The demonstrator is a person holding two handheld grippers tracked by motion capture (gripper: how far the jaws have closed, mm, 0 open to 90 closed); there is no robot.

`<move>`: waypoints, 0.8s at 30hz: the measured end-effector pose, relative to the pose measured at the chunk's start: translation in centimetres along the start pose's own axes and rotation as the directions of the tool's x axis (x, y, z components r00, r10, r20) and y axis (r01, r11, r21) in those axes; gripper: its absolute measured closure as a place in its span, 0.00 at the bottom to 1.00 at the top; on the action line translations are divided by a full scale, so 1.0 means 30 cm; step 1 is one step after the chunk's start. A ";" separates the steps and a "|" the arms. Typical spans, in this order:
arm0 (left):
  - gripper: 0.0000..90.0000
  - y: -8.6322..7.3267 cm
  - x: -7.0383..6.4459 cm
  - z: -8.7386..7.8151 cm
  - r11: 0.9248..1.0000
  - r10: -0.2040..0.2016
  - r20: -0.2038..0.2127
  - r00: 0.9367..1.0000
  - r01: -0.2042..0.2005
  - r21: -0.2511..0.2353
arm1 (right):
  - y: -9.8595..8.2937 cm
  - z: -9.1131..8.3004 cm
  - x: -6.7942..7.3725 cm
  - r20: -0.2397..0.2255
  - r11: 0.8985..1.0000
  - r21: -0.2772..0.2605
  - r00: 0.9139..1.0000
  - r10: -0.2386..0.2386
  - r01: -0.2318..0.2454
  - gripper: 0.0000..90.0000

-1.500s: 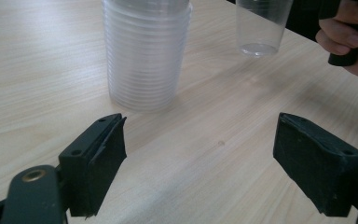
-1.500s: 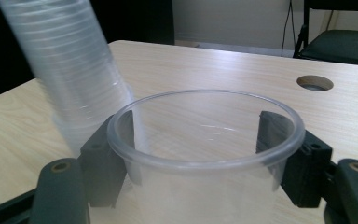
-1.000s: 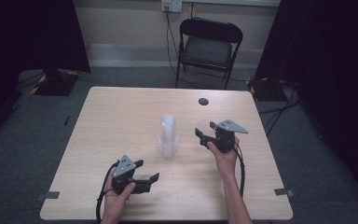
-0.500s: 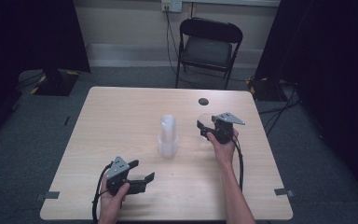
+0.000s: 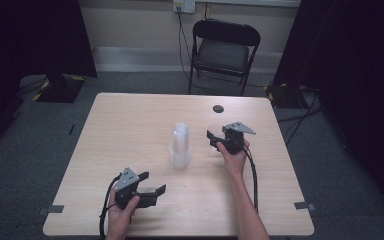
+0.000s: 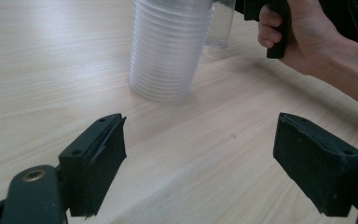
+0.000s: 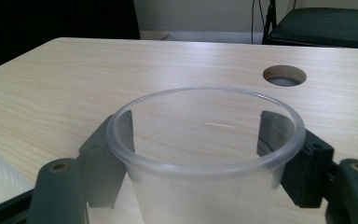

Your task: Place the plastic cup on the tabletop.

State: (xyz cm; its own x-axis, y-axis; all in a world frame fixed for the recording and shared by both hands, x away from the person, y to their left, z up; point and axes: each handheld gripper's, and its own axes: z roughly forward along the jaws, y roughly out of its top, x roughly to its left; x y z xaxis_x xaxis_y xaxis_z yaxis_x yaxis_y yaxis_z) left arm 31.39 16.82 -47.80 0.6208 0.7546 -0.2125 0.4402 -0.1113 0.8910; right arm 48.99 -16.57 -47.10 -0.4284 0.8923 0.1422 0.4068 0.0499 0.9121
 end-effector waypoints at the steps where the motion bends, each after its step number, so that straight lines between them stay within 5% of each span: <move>1: 0.19 -0.001 0.001 0.000 1.000 0.001 -0.001 1.000 -0.001 0.003 | -0.003 0.001 0.005 0.003 1.000 0.000 1.000 -0.004 0.004 0.30; 24: 0.19 -0.012 0.001 0.004 1.000 -0.015 -0.004 1.000 0.015 0.002 | -0.054 -0.060 0.024 0.004 0.996 0.067 0.998 -0.066 0.065 0.31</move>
State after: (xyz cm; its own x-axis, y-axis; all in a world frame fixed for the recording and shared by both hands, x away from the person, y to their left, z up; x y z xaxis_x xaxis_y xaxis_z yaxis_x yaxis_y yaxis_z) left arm 31.32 16.80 -48.16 0.6114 0.7590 -0.2238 0.4504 -0.1012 0.8871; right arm 46.55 -16.81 -47.79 -0.4513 0.8887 0.0807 0.4308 0.1378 0.8919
